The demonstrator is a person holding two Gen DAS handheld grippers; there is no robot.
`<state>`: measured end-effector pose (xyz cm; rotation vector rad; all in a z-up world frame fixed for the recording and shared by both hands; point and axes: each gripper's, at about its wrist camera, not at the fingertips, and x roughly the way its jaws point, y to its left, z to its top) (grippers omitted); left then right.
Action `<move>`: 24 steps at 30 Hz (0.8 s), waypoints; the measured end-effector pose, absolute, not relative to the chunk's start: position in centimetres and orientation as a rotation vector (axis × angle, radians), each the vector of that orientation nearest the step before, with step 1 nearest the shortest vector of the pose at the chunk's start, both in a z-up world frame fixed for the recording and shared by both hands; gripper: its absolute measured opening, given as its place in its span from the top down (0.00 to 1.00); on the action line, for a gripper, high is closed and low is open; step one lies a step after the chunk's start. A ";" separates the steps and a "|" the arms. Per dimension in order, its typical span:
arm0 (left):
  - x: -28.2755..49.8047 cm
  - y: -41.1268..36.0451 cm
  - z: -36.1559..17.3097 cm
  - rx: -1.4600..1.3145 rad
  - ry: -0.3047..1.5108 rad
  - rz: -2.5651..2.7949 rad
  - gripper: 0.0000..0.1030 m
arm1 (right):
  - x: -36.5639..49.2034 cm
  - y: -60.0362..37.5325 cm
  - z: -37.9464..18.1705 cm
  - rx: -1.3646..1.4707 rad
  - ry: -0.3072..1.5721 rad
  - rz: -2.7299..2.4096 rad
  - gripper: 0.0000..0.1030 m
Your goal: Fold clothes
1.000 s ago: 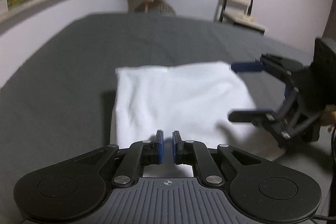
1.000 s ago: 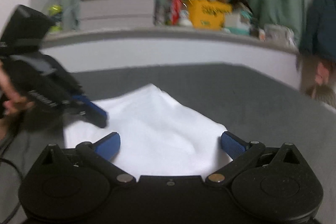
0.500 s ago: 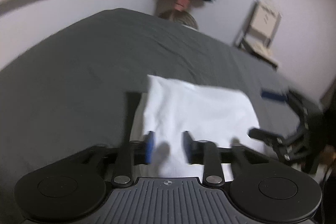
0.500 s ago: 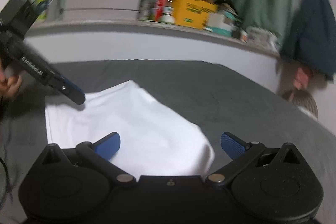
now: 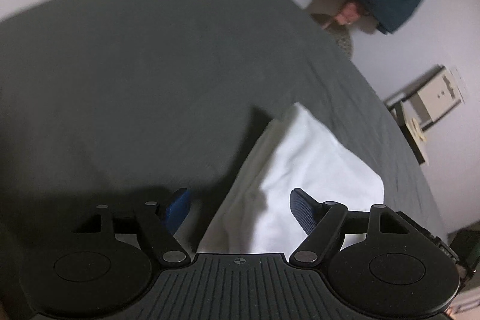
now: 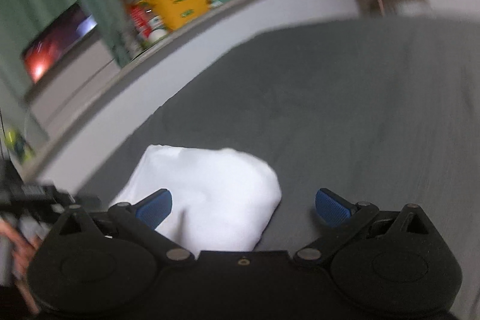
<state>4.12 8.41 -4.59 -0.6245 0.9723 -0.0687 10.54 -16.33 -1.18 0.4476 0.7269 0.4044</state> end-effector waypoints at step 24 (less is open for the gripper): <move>4.2 7.1 -7.5 -0.747 1.141 -0.060 0.28 | 13.0 -16.3 -3.9 0.701 0.816 0.470 0.10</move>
